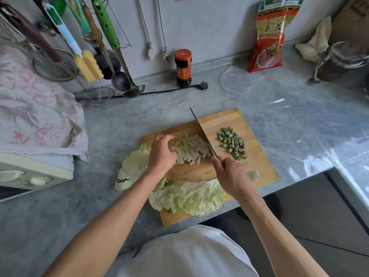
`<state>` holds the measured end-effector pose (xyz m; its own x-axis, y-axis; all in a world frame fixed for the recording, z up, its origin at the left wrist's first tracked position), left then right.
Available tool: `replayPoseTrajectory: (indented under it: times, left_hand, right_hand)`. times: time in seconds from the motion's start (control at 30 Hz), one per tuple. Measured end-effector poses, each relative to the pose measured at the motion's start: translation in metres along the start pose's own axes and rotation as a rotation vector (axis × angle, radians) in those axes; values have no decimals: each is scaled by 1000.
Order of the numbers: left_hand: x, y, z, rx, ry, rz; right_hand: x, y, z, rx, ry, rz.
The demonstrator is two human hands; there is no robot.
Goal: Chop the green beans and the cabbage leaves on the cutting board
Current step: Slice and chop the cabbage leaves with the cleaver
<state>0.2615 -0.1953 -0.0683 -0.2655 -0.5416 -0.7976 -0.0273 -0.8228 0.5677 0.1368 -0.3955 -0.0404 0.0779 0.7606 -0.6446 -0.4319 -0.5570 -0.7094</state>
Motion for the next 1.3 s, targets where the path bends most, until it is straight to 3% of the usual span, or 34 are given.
replayPoseTrajectory:
  times: [0.13, 0.33, 0.47, 0.57, 0.83, 1.1, 1.3]
  left_hand:
    - [21, -9, 7, -285, -184, 115]
    - [33, 11, 18, -417, -242, 198]
    - [46, 23, 16, -351, -265, 318]
    - [33, 29, 19, -276, -259, 268]
    - [-21, -8, 17, -87, -75, 168]
    - [-16, -17, 13, 317, -319, -489]
    - [-7, -6, 10, 535, -410, -895]
  right_hand:
    - [9, 0, 5, -21, -36, -7]
    - [13, -3, 9, -38, -126, -16]
    - [4, -6, 9, -68, -127, 3]
    - [-3, -7, 10, -78, -99, 4]
    - [-4, -37, 11, -187, -79, -54]
    - [22, -42, 14, -132, -151, -180]
    - [28, -43, 18, -95, -147, -215]
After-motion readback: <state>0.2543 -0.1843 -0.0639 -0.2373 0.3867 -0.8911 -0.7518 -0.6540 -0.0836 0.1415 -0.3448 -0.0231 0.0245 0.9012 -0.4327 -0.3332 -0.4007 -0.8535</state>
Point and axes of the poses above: each hand's wrist, its own z-axis away from the middle knuckle, its own x-axis out of the palm, y = z × x, the point moved 10 cm from there along -z, towards the middle knuckle, and after that the axes turned 8 degrees about -z, right-handed, at the moved point
